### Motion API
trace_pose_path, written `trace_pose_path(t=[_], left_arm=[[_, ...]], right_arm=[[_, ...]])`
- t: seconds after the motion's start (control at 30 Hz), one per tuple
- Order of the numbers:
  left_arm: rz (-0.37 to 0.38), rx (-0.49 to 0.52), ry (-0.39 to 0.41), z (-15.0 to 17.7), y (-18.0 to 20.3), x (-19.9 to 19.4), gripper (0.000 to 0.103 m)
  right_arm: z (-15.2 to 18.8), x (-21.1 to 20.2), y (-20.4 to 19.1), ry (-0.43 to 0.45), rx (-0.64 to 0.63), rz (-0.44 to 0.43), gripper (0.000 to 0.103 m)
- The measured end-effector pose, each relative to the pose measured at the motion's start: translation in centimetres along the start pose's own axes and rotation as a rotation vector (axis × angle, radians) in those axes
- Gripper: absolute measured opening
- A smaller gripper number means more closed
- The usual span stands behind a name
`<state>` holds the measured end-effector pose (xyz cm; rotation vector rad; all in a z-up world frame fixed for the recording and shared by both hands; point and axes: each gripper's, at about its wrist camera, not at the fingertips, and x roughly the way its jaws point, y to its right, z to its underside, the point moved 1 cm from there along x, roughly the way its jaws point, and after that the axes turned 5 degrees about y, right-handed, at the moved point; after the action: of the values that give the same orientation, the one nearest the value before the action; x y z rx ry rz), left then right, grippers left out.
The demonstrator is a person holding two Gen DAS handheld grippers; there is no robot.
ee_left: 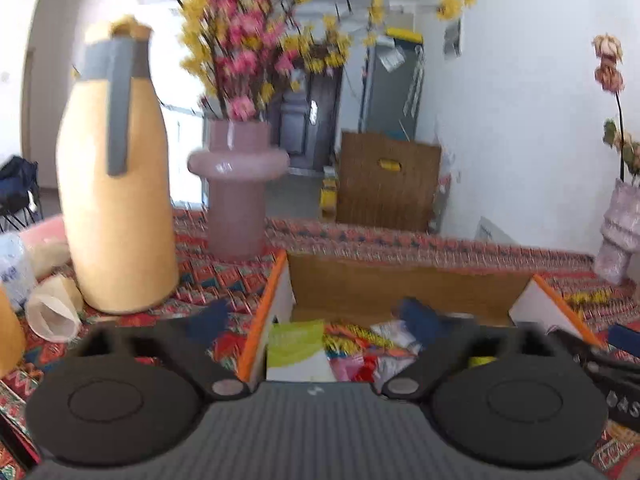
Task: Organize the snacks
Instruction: 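Carry both packs over the cardboard box and open both grippers to drop them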
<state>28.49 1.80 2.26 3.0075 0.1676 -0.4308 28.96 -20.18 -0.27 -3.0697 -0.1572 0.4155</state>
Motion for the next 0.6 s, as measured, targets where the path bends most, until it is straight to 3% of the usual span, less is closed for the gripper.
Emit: trace_pose_path(t=[0.07, 0.43, 0.6], left_arm=[[0.017, -0.011, 0.018, -0.2, -0.1, -0.5, 0.103], [0.016, -0.012, 0.022, -0.4, 0.0, -1.2, 0.103], [-0.003, -0.008, 0.059, -1.7, 0.2, -3.5, 0.103]], right_arm=[[-0.1, -0.3, 0.2, 0.015, 0.011, 0.006, 0.102], [-0.1, -1.4, 0.5, 0.057, 0.027, 0.011, 0.103], [-0.3, -1.7, 0.6, 0.067, 0.030, 0.006, 0.103]])
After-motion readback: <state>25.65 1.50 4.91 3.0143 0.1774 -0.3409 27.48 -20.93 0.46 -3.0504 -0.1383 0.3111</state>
